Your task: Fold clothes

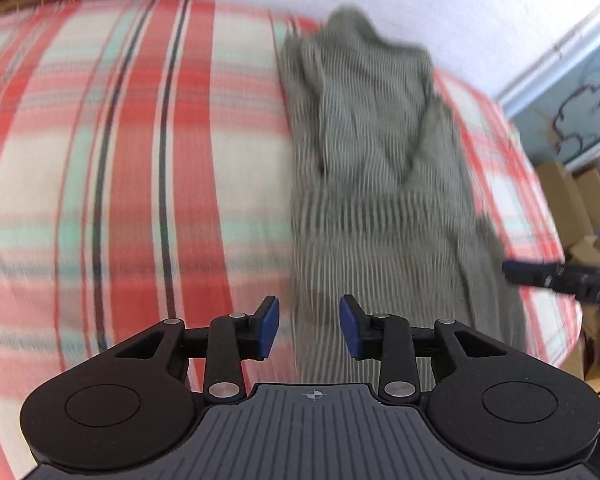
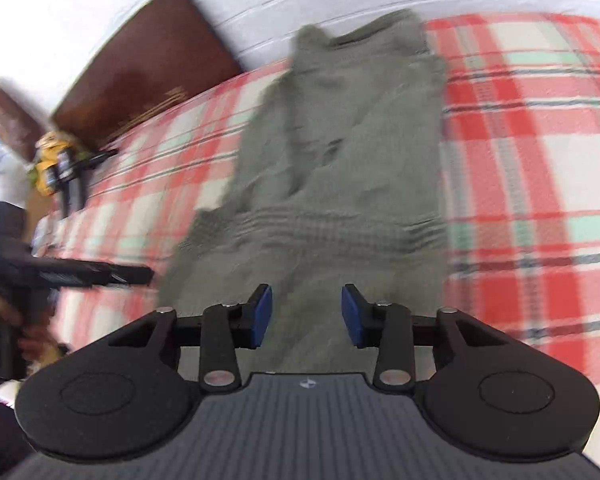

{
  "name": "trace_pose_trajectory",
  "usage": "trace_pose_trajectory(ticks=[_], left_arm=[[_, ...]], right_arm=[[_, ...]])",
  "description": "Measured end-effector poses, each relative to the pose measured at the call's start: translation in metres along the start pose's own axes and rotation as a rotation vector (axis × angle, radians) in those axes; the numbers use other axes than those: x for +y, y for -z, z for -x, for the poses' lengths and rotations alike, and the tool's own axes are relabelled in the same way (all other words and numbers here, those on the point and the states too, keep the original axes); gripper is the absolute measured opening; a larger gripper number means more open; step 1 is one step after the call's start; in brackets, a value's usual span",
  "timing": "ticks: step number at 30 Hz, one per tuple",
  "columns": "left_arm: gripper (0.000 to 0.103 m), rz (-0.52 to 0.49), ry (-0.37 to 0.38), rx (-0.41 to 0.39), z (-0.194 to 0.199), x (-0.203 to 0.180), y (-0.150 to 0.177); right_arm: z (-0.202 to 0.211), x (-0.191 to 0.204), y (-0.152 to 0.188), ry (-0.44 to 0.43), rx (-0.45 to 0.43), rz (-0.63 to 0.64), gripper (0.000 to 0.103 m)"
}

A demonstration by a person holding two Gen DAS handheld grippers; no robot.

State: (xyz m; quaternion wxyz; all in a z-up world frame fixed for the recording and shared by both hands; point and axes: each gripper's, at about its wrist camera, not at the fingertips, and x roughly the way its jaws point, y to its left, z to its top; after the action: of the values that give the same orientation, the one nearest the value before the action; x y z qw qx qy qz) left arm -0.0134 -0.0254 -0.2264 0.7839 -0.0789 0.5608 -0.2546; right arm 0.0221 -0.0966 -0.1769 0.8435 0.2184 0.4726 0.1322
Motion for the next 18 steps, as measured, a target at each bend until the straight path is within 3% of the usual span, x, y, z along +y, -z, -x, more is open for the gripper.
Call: trace_pose_trajectory(ticks=[6,8,11,14,18], left_arm=[[0.049,0.077,0.031,-0.006,-0.003,-0.001,0.027],[0.049,0.079,0.036,-0.008,-0.003,-0.001,0.031],[0.049,0.098,0.049,-0.013,-0.002,0.004,0.037],[0.049,0.106,0.061,-0.015,-0.003,0.006,0.040],[0.049,0.116,0.088,-0.017,-0.008,0.007,0.041]], right_arm=[[-0.041,0.050,-0.034,-0.145,0.054,0.192,0.037],[-0.062,0.065,-0.051,-0.161,0.066,0.256,0.048],[-0.096,0.082,-0.076,-0.179,0.127,0.361,0.049],[-0.125,0.094,-0.091,-0.175,0.188,0.469,0.059],[-0.153,0.098,-0.102,-0.207,0.287,0.499,0.060]])
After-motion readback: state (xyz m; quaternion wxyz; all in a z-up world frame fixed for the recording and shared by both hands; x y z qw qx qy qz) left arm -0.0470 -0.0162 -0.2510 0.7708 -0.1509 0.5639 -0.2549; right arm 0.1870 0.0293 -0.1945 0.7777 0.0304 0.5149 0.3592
